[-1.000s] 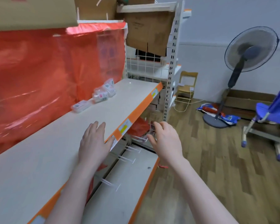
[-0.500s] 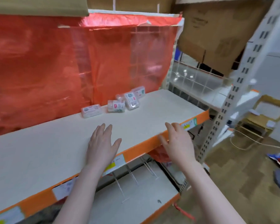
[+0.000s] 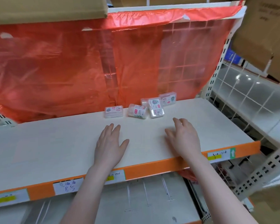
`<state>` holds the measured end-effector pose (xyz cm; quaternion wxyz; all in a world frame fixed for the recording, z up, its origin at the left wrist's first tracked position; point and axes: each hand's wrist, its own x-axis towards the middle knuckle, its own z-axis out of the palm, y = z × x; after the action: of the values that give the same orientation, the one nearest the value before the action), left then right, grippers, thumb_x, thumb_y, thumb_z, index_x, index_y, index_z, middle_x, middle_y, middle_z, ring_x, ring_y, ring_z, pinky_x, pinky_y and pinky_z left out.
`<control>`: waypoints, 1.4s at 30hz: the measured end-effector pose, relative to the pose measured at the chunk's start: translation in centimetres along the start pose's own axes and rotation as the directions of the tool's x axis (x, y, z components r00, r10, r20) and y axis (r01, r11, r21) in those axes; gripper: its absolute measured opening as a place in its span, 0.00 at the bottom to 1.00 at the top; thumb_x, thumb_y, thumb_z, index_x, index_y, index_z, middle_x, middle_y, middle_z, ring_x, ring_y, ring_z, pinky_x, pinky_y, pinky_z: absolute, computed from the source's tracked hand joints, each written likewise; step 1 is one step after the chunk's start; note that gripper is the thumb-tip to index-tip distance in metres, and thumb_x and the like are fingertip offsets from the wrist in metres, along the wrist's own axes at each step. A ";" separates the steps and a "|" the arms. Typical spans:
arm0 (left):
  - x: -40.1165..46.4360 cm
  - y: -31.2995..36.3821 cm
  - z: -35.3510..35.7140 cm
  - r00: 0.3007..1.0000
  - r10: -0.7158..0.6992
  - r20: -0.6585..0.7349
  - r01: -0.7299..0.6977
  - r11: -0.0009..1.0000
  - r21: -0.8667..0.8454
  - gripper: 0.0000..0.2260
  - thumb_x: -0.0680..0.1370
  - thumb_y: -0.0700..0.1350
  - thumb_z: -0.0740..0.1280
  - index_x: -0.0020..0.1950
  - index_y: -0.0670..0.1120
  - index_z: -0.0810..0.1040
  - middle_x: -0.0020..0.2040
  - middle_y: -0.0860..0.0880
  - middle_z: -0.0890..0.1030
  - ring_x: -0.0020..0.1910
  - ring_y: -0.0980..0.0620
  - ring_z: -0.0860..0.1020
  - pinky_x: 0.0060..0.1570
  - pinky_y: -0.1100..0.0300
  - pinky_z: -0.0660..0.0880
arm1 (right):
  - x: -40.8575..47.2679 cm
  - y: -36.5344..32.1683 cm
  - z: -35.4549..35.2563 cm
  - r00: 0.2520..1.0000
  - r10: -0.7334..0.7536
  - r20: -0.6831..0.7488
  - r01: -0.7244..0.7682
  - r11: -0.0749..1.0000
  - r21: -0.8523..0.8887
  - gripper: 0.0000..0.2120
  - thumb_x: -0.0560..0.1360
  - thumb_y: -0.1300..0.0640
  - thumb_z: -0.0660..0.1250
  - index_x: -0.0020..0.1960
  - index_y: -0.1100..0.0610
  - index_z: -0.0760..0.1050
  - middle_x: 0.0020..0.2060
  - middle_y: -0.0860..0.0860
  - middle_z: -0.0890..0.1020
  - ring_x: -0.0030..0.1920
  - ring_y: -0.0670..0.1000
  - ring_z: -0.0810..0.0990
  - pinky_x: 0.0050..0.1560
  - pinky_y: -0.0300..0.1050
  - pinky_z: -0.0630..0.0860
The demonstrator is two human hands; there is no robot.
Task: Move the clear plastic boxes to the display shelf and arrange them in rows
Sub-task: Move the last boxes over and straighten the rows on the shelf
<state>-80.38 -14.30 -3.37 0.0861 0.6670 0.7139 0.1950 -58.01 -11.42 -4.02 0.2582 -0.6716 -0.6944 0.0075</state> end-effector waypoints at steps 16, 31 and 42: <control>4.5 -2.7 0.0 1.000 -0.022 -0.010 0.022 1.000 -0.006 0.27 0.80 0.55 0.59 0.76 0.48 0.56 0.77 0.49 0.54 0.76 0.51 0.50 0.71 0.57 0.53 | 8.5 -3.5 4.1 0.987 0.072 0.141 -0.073 0.997 -0.001 0.26 0.76 0.48 0.63 0.68 0.61 0.62 0.58 0.58 0.73 0.59 0.58 0.70 0.55 0.48 0.67; 7.0 -2.3 0.7 0.993 -0.111 -0.028 0.110 0.994 -0.016 0.27 0.80 0.54 0.60 0.76 0.48 0.57 0.77 0.49 0.53 0.76 0.52 0.52 0.71 0.58 0.54 | 13.4 -2.6 6.6 0.987 0.110 0.119 -0.122 0.988 0.098 0.26 0.73 0.53 0.67 0.66 0.62 0.64 0.55 0.61 0.73 0.56 0.62 0.73 0.47 0.51 0.70; 10.9 0.3 1.6 1.000 0.013 0.006 -0.012 0.990 -0.141 0.24 0.80 0.52 0.61 0.74 0.48 0.62 0.73 0.52 0.64 0.72 0.53 0.62 0.65 0.62 0.60 | 12.9 -0.1 4.3 0.984 0.014 0.180 -0.034 0.993 0.110 0.30 0.71 0.52 0.67 0.70 0.57 0.63 0.56 0.56 0.74 0.57 0.58 0.73 0.45 0.47 0.68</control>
<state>-80.52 -3.30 -3.25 0.1341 0.6646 0.6937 0.2430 -59.22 2.14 -3.24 0.2322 -0.6610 -0.7051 0.1098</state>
